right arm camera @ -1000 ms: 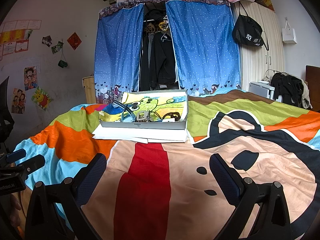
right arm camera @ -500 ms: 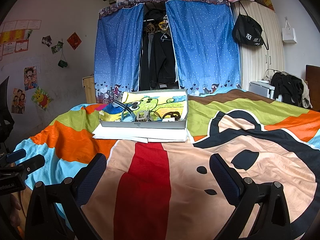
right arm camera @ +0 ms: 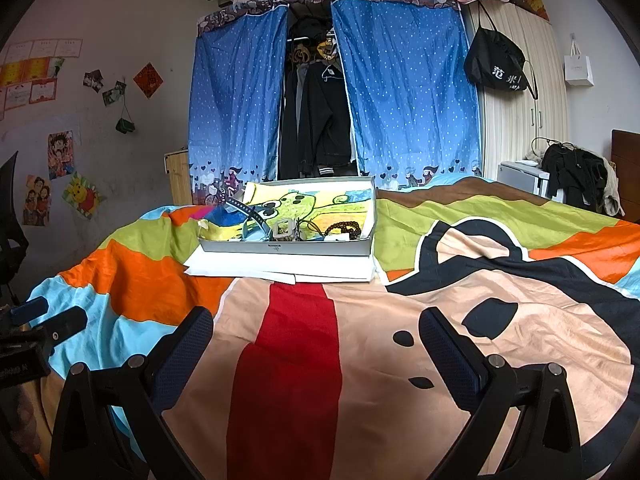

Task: Organize jewelry

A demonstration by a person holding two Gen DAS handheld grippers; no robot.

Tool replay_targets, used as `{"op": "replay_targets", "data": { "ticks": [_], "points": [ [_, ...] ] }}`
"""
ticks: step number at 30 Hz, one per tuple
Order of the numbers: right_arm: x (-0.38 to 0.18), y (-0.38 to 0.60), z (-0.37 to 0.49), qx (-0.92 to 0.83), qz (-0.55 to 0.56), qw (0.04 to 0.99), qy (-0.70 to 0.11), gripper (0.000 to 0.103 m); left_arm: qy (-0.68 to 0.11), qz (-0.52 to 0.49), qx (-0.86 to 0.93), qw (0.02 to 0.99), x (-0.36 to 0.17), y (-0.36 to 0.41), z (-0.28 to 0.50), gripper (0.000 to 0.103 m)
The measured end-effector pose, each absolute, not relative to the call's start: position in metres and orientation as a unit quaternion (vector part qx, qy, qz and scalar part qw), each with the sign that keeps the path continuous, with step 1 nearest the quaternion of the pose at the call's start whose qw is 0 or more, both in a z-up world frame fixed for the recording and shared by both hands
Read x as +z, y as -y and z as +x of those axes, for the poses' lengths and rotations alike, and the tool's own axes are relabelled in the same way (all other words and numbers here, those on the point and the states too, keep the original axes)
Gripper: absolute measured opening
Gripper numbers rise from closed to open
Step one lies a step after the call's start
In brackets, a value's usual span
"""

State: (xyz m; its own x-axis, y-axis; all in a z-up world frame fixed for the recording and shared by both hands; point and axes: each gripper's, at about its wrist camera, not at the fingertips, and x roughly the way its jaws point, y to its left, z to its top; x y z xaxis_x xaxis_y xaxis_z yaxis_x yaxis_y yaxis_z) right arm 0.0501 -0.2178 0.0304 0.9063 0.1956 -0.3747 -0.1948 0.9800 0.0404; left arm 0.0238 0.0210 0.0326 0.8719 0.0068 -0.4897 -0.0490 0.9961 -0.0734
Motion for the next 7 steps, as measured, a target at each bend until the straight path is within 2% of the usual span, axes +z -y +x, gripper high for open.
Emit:
{"op": "replay_targets", "data": {
  "ticks": [7],
  "points": [
    [0.031,0.2176,0.0497,0.1,0.001,0.976,-0.193,0.103,-0.259,-0.041,0.021,0.965,0.031,-0.0252,0.0262,0.102]
  ]
}}
